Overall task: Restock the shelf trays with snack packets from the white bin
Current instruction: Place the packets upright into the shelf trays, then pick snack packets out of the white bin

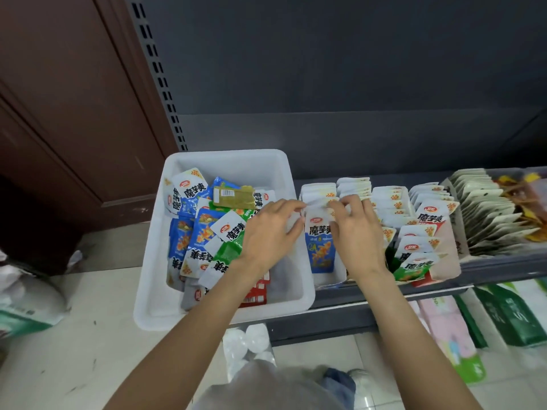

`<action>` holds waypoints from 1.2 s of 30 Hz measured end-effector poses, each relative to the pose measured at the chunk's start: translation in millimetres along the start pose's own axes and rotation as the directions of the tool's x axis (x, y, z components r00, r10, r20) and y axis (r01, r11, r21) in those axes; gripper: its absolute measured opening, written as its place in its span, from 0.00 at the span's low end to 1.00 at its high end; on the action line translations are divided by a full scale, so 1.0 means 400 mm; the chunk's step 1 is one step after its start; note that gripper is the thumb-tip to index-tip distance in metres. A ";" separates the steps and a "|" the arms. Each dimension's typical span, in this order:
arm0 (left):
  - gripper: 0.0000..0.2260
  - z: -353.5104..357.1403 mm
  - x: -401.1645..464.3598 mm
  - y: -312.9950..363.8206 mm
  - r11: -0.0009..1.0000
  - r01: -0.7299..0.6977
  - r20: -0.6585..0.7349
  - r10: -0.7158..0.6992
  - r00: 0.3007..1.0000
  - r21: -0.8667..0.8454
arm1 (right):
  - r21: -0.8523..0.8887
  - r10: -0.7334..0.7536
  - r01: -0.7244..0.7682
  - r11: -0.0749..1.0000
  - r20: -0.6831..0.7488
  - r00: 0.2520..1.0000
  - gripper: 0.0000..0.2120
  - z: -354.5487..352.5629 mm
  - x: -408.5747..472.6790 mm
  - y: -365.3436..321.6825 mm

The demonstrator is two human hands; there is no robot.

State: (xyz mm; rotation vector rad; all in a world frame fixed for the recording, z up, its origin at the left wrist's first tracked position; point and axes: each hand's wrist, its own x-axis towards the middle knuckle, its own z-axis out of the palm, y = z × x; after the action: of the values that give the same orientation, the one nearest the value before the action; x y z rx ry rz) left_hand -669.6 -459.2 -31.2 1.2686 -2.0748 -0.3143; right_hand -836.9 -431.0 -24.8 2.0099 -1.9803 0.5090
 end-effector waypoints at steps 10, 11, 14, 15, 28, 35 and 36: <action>0.28 -0.112 -0.145 -0.254 0.871 0.354 0.337 -0.465 0.819 0.341 | 0.399 -0.339 0.207 0.893 0.296 0.893 0.14 0.037 0.025 -0.199; 0.30 -0.109 -0.151 -0.257 0.860 0.346 0.370 -0.481 0.795 0.376 | 0.397 -0.380 0.227 0.889 0.365 0.850 0.15 0.062 0.027 -0.224; 0.35 -0.095 -0.154 -0.256 0.842 0.319 0.407 -0.500 0.765 0.434 | 0.354 -0.475 0.325 0.877 0.532 0.701 0.20 0.125 0.028 -0.281; 0.36 -0.093 -0.151 -0.252 0.837 0.309 0.413 -0.503 0.759 0.452 | 0.335 -0.492 0.360 0.871 0.570 0.658 0.22 0.140 0.028 -0.292; 0.31 -0.072 -0.152 -0.259 0.851 0.329 0.360 -0.482 0.799 0.409 | 0.119 -0.172 0.127 0.985 0.549 0.818 0.22 0.158 0.034 -0.336; 0.18 -0.125 -0.091 -0.167 0.573 0.687 0.304 -0.625 0.719 -0.447 | 0.419 -0.028 -0.147 0.896 0.384 0.923 0.17 0.033 0.066 -0.279; 0.14 -0.135 -0.082 -0.138 0.502 0.673 0.330 -0.610 0.721 -0.542 | 0.563 0.003 -0.232 0.793 0.377 0.926 0.16 0.010 0.062 -0.264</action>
State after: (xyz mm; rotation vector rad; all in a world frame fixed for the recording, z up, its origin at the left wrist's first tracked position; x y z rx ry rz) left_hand -586.0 -451.2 -33.5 1.5327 -1.2413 -1.3289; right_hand -731.1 -452.3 -12.5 2.5022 -2.3994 0.9682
